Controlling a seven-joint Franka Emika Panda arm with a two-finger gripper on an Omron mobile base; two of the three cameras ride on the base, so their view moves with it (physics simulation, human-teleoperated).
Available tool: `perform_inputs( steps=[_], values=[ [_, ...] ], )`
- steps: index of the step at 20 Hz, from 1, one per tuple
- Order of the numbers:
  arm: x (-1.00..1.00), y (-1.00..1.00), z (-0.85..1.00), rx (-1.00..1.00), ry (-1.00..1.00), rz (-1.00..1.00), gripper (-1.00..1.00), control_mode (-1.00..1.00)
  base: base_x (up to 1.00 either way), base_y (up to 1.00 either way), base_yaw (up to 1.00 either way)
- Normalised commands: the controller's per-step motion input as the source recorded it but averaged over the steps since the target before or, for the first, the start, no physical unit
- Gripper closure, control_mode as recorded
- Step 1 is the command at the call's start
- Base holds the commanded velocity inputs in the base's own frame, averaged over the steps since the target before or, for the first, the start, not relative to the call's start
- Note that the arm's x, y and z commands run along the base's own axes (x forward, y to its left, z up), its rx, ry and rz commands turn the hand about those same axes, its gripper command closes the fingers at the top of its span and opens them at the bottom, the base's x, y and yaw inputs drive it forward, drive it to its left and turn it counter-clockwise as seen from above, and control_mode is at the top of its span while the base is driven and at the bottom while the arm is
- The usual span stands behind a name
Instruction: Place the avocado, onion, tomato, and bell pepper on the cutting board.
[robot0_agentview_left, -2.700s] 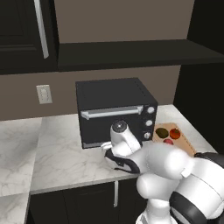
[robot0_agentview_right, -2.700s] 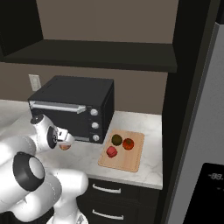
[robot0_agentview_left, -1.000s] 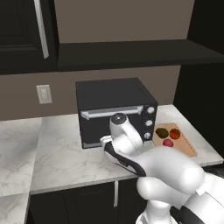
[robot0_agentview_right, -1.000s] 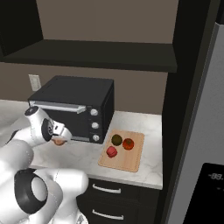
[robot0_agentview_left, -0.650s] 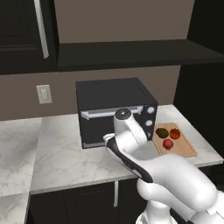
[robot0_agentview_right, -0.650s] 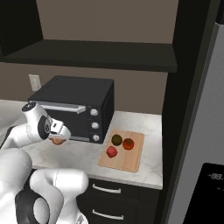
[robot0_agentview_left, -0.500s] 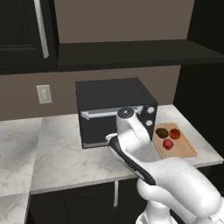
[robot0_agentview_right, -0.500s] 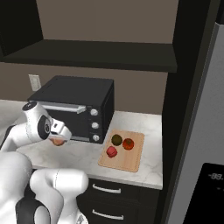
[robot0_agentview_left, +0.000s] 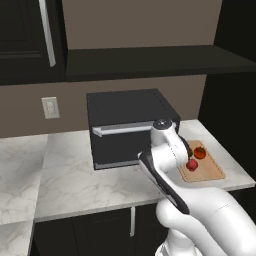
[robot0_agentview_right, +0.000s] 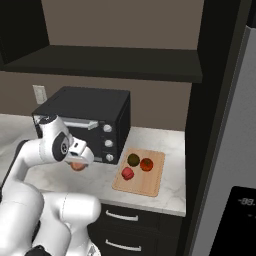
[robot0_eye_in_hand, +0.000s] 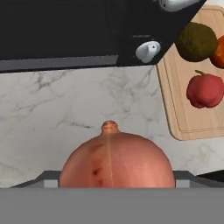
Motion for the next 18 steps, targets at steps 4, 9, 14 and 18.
perform_inputs(
  steps=[4,9,14,18],
  values=[
    [-0.05,-0.71,0.2,0.01,0.04,-0.04,1.0,-1.0,0.0,0.0,0.0],
    [-0.04,-0.75,0.17,0.0,0.0,-0.04,1.0,-1.0,0.0,0.0,0.0],
    [-0.03,-0.85,0.12,0.0,0.0,-0.03,1.0,-1.0,0.0,0.0,0.0],
    [-0.01,-0.73,0.01,0.01,0.0,-0.06,1.0,-1.0,0.0,0.0,0.0]
  ],
)
